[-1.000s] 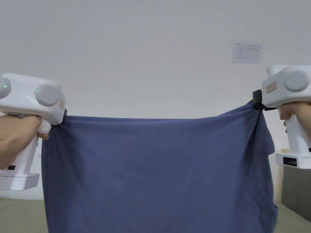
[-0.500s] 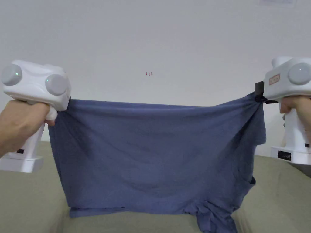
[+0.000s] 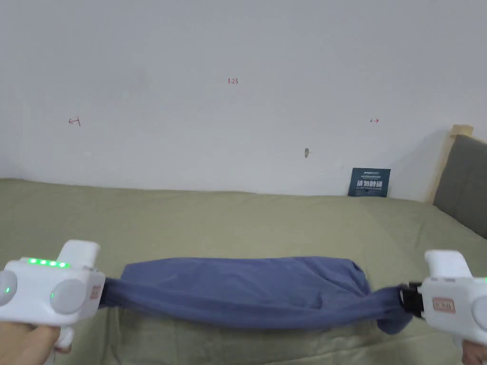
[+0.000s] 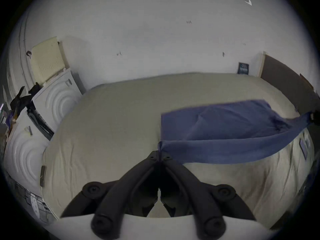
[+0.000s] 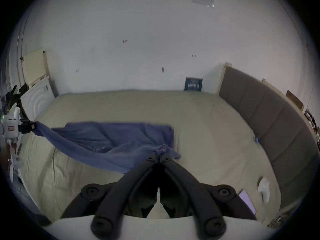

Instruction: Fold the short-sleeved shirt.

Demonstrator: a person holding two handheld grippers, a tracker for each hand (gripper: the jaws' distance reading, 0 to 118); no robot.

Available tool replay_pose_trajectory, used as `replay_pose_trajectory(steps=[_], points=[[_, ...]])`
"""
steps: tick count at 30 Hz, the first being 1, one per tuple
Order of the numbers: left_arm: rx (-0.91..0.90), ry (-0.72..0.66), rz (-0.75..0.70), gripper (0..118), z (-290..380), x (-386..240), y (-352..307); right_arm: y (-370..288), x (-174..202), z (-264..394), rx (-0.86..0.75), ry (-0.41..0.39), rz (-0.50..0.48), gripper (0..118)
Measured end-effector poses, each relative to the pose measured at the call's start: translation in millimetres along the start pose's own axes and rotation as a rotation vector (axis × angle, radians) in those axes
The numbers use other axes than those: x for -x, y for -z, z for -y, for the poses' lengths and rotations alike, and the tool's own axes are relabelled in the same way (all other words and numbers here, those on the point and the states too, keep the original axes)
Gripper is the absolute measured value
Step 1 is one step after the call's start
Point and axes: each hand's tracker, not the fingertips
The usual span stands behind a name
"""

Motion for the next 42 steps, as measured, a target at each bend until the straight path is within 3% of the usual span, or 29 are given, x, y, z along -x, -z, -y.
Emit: replay_pose_trajectory(steps=[2,5,6,10,12,17,26,27,28,29,30,32,34,35,36,37,38,39,40,42], points=[[0.000,0.004,-0.002,0,40.2,2.7,-21.7,-22.7,-0.5,47.1,0.028,-0.008,-0.010,0],[0.053,-0.034,0.041,0,92.7,11.5,-50.2,-59.9,2.6,106.6,0.069,0.111,-0.061,0],[0.062,-0.057,0.047,0,108.1,14.1,-58.5,-68.9,3.2,122.4,0.093,0.103,-0.097,0],[0.065,-0.054,0.052,0,154.3,24.2,-97.4,-110.4,4.4,174.4,0.089,0.115,-0.073,0],[0.074,-0.063,0.067,0,173.1,33.7,-110.0,-124.2,-0.3,191.1,0.087,0.147,-0.084,0],[0.086,-0.080,0.111,0,203.0,51.4,-137.4,-153.8,1.4,217.9,0.112,0.122,-0.086,0],[0.114,-0.068,0.149,4,222.3,49.9,-131.6,-144.7,-8.8,230.2,0.119,0.125,-0.089,3],[0.114,-0.077,0.160,14,223.7,50.4,-130.0,-143.5,-7.3,230.0,0.118,0.133,-0.092,19],[0.114,-0.100,0.179,39,226.0,47.7,-132.0,-142.5,-6.2,231.3,0.116,0.144,-0.087,53],[0.121,-0.120,0.185,89,226.9,49.0,-131.6,-140.9,-6.1,231.4,0.115,0.150,-0.083,107],[0.131,-0.119,0.175,108,227.0,48.4,-131.8,-138.1,-5.6,231.5,0.134,0.149,-0.074,116],[0.103,-0.126,0.154,108,230.0,47.1,-141.1,-149.2,-6.2,228.4,0.113,0.134,-0.082,108],[0.092,-0.145,0.136,107,227.6,49.6,-148.5,-153.0,-8.5,225.9,0.111,0.136,-0.061,108],[0.084,-0.168,0.104,104,225.5,51.0,-152.8,-158.5,14.8,221.0,0.100,0.133,-0.049,103],[0.063,-0.192,0.096,95,227.1,52.3,-157.5,-162.3,19.8,219.1,0.087,0.126,-0.028,88],[0.064,-0.194,0.110,69,226.0,54.4,-160.9,-166.7,23.5,217.5,0.076,0.124,-0.022,55],[0.054,-0.201,0.106,6,224.9,56.0,-164.6,-171.6,28.3,215.8,0.060,0.122,-0.005,0],[0.035,-0.201,0.091,0,225.9,56.7,-165.4,-147.4,-5.8,231.0,0.038,0.116,0.026,0],[0.027,-0.201,0.061,0,227.5,56.2,-163.5,-147.4,-8.4,235.7,0.021,0.086,0.082,0],[0.044,-0.200,0.071,0,230.9,62.6,-159.7,-147.4,-16.8,236.0,0.058,0.118,0.012,0]])
